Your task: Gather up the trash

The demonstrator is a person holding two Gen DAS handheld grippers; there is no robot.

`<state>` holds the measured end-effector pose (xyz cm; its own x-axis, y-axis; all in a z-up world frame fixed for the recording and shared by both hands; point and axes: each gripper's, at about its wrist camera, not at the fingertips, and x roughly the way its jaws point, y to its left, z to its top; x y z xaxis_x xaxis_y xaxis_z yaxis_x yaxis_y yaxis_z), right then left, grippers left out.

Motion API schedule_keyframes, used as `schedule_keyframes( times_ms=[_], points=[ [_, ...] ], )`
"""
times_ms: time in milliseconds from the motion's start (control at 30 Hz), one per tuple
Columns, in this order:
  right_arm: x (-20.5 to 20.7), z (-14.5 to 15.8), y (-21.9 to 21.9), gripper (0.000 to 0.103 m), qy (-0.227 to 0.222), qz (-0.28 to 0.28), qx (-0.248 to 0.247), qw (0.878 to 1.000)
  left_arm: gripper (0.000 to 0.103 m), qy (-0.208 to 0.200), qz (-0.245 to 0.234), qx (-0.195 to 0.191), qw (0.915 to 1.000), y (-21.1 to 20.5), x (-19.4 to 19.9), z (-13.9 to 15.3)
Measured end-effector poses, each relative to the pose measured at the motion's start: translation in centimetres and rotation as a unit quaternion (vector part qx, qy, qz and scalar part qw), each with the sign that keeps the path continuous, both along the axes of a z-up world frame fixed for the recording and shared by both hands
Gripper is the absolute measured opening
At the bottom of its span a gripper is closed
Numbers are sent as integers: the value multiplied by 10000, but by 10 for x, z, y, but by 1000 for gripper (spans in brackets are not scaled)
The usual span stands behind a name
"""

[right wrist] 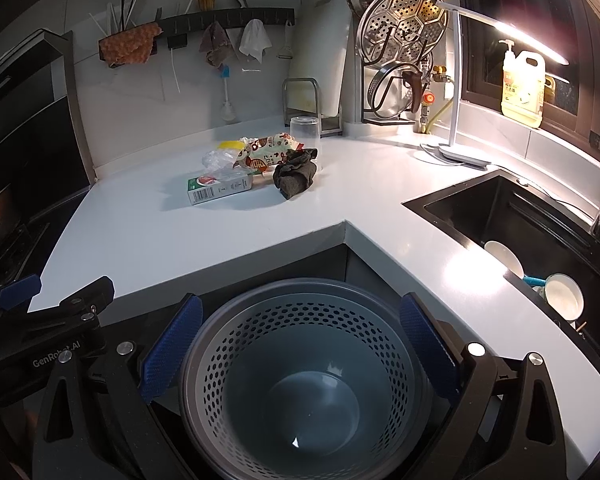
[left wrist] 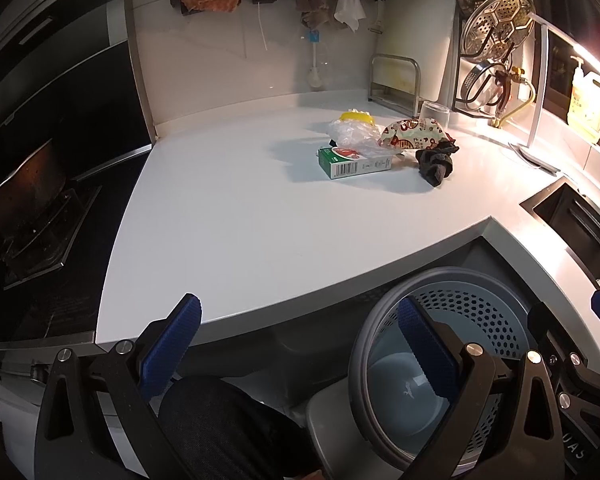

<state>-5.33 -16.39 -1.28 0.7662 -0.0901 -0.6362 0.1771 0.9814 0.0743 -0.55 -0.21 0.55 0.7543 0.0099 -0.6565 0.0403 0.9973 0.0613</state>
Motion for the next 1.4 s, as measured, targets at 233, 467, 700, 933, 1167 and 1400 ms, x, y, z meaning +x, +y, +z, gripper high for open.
schedule_keyframes(
  times_ms=[233,467,700,933,1167,1400],
  points=[
    [0,0,0,94,1,5,2,10000,97,65,4,-39,10000,-2,0,0],
    [0,-1,0,94,4,2,3,10000,97,117,5,-42,9999,-2,0,-1],
    [0,0,0,94,7,-5,10,10000,97,163,-3,-50,9999,-1,0,-1],
    [0,-1,-1,94,12,-11,39,10000,97,233,-11,-94,9997,0,1,-2],
    [0,-1,-1,94,17,-13,42,10000,97,241,-7,-105,9997,0,1,-2],
    [1,-5,-3,94,3,41,107,9999,97,402,23,-207,9990,4,6,-6]
  ],
)
